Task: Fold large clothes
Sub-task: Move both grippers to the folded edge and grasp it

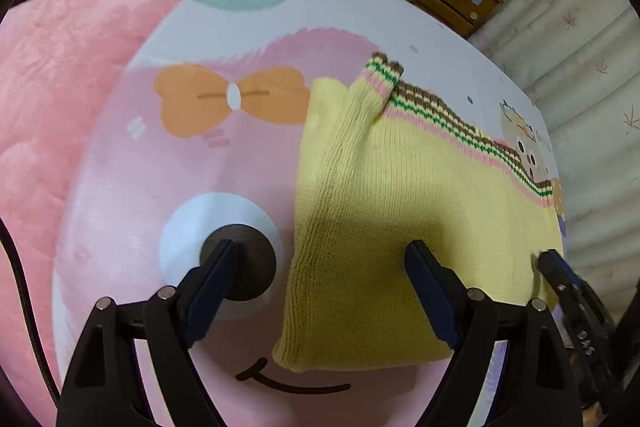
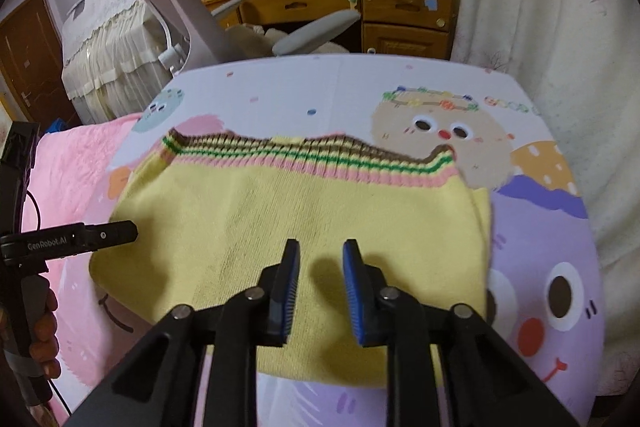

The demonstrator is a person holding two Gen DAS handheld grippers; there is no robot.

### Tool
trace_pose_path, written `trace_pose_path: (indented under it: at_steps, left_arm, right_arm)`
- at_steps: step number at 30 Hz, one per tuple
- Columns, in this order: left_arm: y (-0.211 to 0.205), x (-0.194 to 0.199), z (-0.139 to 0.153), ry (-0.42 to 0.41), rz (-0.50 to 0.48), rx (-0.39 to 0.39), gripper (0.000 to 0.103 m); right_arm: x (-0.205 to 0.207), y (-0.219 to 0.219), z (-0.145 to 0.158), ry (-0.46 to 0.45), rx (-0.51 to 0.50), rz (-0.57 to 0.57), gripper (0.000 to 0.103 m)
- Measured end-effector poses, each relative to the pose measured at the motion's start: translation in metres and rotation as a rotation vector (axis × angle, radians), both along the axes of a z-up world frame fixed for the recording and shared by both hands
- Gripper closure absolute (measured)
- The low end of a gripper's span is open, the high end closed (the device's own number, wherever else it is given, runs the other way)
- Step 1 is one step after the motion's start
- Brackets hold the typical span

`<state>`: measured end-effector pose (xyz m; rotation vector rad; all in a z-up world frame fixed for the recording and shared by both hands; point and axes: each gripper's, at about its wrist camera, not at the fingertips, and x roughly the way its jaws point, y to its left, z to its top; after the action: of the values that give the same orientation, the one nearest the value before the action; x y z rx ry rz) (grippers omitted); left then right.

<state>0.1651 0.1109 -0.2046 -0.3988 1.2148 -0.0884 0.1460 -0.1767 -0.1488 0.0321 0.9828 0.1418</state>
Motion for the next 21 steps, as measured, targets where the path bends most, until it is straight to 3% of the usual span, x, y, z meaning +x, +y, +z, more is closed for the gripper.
trace_pose_path:
  at_steps: [8, 14, 18, 21]
  left_arm:
    - [-0.013, 0.008, -0.001, -0.026, -0.091, 0.034, 0.018]
    - [-0.021, 0.013, 0.0, -0.022, -0.149, -0.031, 0.021]
    - [-0.032, 0.016, 0.001, -0.032, -0.19, -0.021, 0.022]
    - [-0.028, 0.019, 0.002, -0.038, -0.176, -0.056, 0.037]
  right_arm:
    - [0.005, 0.005, -0.015, 0.01, -0.016, 0.001, 0.087]
    - [0.006, 0.003, -0.017, 0.005, 0.007, -0.006, 0.086]
    - [0.006, 0.003, -0.017, 0.003, 0.009, -0.008, 0.086]
    - [0.006, 0.002, -0.017, 0.003, 0.016, -0.009, 0.086]
